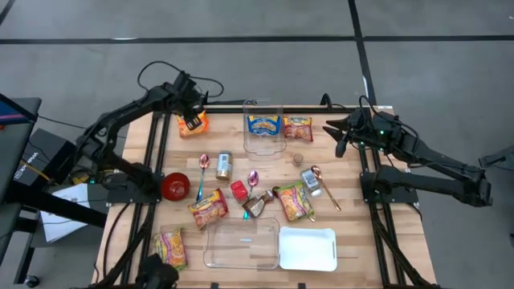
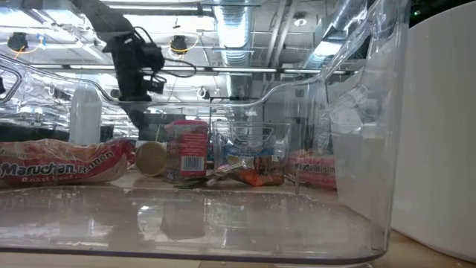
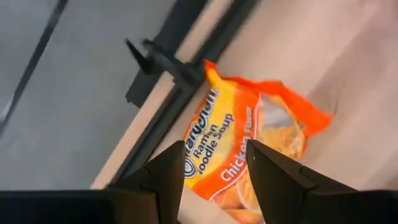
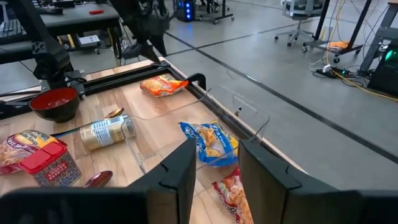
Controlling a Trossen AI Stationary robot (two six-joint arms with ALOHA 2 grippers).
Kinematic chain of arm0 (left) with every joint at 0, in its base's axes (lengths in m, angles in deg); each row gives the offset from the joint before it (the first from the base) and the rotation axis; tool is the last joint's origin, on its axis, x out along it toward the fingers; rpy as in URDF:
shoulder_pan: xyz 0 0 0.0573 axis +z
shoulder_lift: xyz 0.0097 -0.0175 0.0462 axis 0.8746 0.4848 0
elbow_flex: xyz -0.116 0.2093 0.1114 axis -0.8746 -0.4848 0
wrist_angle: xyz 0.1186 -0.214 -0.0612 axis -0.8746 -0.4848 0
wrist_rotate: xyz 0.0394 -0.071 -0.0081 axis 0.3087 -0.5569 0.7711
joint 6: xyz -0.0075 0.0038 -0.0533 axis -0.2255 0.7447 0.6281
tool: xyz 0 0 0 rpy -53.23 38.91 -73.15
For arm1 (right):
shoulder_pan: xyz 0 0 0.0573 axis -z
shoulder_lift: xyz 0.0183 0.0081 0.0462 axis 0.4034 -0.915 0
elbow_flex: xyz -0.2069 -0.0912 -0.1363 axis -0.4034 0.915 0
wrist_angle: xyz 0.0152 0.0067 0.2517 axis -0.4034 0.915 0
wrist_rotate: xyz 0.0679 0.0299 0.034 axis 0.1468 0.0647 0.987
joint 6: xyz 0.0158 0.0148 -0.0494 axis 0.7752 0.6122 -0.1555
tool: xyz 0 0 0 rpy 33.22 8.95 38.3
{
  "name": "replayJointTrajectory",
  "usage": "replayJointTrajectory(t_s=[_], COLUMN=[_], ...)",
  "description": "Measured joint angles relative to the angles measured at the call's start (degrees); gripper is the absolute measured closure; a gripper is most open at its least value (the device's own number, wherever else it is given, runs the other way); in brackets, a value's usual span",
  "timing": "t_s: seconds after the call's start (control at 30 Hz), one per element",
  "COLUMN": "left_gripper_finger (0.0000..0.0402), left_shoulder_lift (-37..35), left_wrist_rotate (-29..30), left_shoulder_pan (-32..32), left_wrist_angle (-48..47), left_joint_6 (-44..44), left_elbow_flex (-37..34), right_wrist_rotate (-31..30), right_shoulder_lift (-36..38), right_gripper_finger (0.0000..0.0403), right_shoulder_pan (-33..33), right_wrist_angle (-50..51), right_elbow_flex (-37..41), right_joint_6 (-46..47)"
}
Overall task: Pick & Place Food Item
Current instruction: Put the orange noodle pack into the top transparent bin
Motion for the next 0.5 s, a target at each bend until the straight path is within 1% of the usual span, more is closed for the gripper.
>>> replayJointTrajectory(t_s=[0.17, 0.27, 0.5], left_gripper_finger=[0.0236, 0.0234, 0.0233], left_shoulder_lift=[3.4, 4.7, 6.7], left_wrist_rotate=[-3.3, -3.6, -3.7], left_shoulder_pan=[-0.1, -0.2, -0.2], left_wrist_angle=[-4.3, -6.3, -5.7], left_joint_6=[-7.2, -9.8, -10.4], left_elbow_flex=[0.6, 0.6, 0.6], right_wrist_rotate=[1.4, 1.5, 1.5], right_shoulder_lift=[0.0, 0.0, 0.0], right_gripper_finger=[0.0289, 0.0289, 0.0289], right_shoulder_pan=[0.0, 0.0, 0.0], right_wrist_angle=[0.0, 0.0, 0.0], right_elbow_flex=[0.0, 0.0, 0.0], right_joint_6=[0.0, -0.2, -1.1])
